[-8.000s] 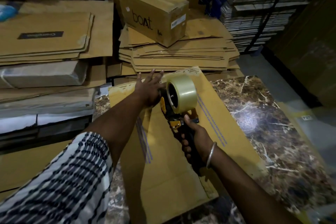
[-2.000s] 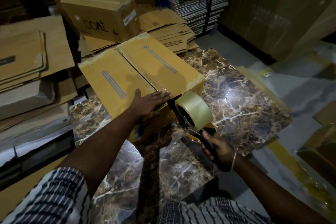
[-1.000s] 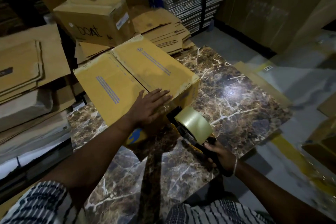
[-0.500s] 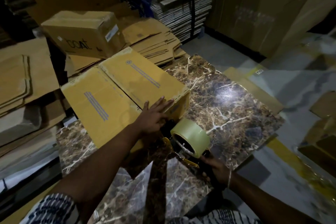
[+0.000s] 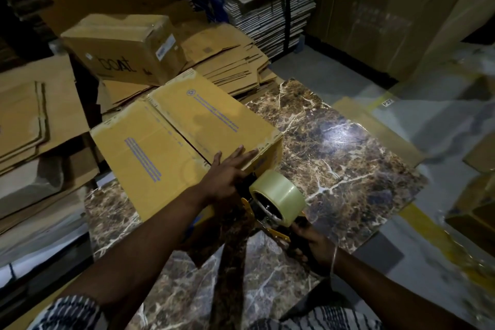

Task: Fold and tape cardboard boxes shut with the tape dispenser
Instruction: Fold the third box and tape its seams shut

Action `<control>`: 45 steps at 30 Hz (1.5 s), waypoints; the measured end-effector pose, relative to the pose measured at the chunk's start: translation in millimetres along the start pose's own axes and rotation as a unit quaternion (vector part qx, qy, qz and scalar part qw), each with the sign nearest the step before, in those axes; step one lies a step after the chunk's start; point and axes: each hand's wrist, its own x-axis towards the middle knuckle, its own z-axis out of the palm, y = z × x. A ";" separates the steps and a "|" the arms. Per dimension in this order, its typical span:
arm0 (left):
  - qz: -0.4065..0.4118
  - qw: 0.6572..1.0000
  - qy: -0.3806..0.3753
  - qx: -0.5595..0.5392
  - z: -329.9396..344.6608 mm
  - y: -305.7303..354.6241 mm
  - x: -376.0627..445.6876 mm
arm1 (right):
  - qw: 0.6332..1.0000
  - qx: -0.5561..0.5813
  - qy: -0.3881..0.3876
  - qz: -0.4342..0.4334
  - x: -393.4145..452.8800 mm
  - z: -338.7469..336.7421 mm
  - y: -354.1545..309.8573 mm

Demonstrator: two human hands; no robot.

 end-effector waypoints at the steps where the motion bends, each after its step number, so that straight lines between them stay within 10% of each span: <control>1: 0.001 1.000 -0.002 -0.007 -0.7 0.0 0.1 | 1.000 -0.001 0.002 -0.006 0.4 0.5 -0.1; 35: 0.011 0.999 0.012 -0.032 1.4 -2.2 -1.8 | 0.998 0.010 0.045 -0.034 6.4 -26.8 -2.0; 45: 0.027 0.975 0.017 0.219 -14.3 12.1 7.0 | 0.997 -0.015 0.062 -0.041 2.5 -54.1 -23.2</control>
